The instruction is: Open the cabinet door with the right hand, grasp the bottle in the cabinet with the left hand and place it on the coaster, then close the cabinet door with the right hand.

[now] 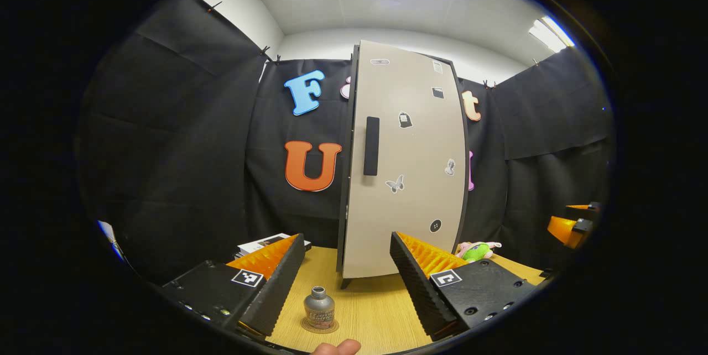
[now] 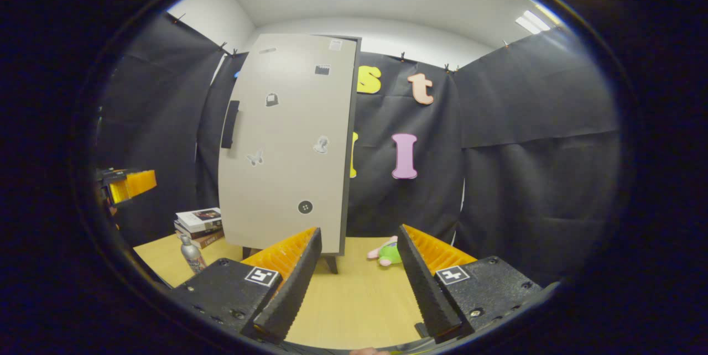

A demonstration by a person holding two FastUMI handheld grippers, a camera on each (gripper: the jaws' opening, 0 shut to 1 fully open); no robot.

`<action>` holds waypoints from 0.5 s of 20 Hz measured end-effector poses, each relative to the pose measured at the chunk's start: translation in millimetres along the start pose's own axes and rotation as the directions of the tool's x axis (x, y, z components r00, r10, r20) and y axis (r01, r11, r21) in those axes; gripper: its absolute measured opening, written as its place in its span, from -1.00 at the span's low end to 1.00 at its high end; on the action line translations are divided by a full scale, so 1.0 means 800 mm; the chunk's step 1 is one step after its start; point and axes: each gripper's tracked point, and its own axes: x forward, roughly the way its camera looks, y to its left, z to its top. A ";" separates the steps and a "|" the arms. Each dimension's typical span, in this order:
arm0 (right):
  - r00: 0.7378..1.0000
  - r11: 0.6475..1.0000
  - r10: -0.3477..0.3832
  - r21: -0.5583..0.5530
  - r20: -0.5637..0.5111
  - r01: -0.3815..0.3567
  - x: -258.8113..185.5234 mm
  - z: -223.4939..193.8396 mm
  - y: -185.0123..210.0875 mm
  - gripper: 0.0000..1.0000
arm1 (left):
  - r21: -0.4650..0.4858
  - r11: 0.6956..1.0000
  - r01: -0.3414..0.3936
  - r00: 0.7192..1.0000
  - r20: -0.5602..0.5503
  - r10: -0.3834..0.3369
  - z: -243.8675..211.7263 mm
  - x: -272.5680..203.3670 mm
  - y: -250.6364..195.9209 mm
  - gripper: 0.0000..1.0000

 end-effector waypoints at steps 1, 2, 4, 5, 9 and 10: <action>1.000 1.000 0.006 0.026 -0.005 -0.005 0.000 -0.002 0.002 0.77 | 0.004 1.000 0.004 1.000 0.003 -0.004 0.000 0.001 -0.003 0.87; 1.000 0.998 0.012 0.054 -0.011 -0.011 0.001 -0.002 0.004 0.77 | 0.010 1.000 0.005 1.000 0.007 -0.005 0.002 0.001 -0.003 0.87; 1.000 0.995 0.014 0.101 -0.008 -0.013 0.004 0.001 0.006 0.77 | 0.017 1.000 0.001 1.000 0.018 -0.001 0.005 0.002 -0.004 0.87; 1.000 0.994 0.019 0.111 -0.007 -0.018 0.005 0.001 0.009 0.77 | 0.016 1.000 0.003 1.000 0.020 -0.003 0.003 0.003 -0.006 0.87; 1.000 0.996 0.027 0.084 0.003 -0.027 0.009 0.006 0.017 0.77 | 0.010 1.000 0.022 1.000 0.002 -0.022 -0.006 0.003 -0.019 0.87; 0.999 0.996 0.031 0.085 0.007 -0.031 0.009 0.009 0.018 0.78 | 0.011 1.000 0.027 1.000 0.004 -0.027 -0.004 0.002 -0.022 0.87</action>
